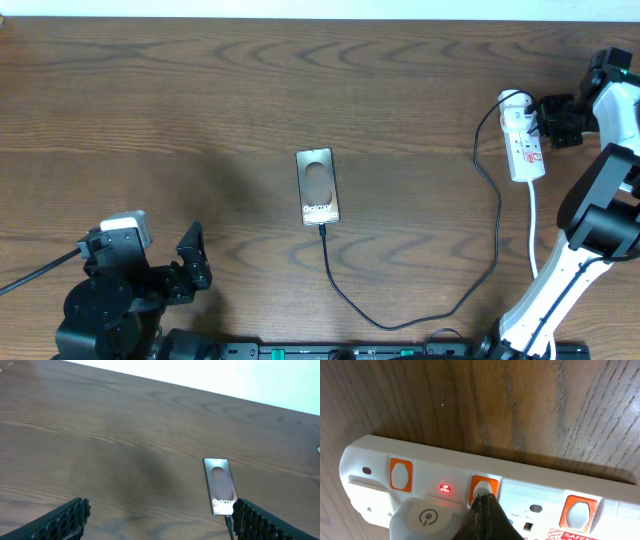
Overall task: Plug charger to phone and switch on socket
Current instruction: 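Press the power strip's orange switch down with the right gripper, then lift the right gripper off the switch and pull it back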
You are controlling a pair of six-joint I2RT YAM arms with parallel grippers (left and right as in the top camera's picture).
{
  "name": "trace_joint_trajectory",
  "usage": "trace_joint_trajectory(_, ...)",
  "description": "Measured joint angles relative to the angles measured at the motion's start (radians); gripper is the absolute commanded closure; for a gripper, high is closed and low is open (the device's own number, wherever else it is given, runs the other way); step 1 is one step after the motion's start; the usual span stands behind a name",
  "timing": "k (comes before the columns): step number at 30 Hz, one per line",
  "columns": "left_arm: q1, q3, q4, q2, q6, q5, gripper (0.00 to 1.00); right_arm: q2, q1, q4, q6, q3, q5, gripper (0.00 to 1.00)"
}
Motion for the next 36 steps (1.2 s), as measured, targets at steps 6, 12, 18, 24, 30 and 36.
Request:
trace_joint_trajectory(6, 0.0, 0.0, 0.0, 0.0, 0.0, 0.0, 0.07, 0.0, 0.006, -0.005, 0.0, 0.002, 0.01, 0.99)
trace_joint_trajectory(12, 0.0, 0.0, 0.0, 0.0, 0.0, 0.0, 0.07, 0.0, 0.023, -0.027, 0.001, 0.006, 0.02, 0.99)
trace_joint_trajectory(18, 0.0, 0.0, 0.0, 0.0, 0.0, 0.0, 0.07, 0.0, 0.035, -0.045, 0.006, 0.005, 0.002, 0.99)
trace_joint_trajectory(24, 0.0, 0.0, 0.0, 0.0, 0.0, 0.0, 0.07, 0.0, 0.033, -0.044, 0.011, 0.004, -0.007, 0.98)
trace_joint_trajectory(30, 0.0, 0.0, 0.0, 0.0, 0.0, 0.0, 0.07, 0.0, 0.024, -0.057, 0.006, 0.002, -0.04, 0.98)
trace_joint_trajectory(36, 0.0, 0.0, 0.0, 0.0, 0.0, 0.0, 0.07, -0.003, 0.022, -0.106, -0.043, 0.002, -0.067, 0.99)
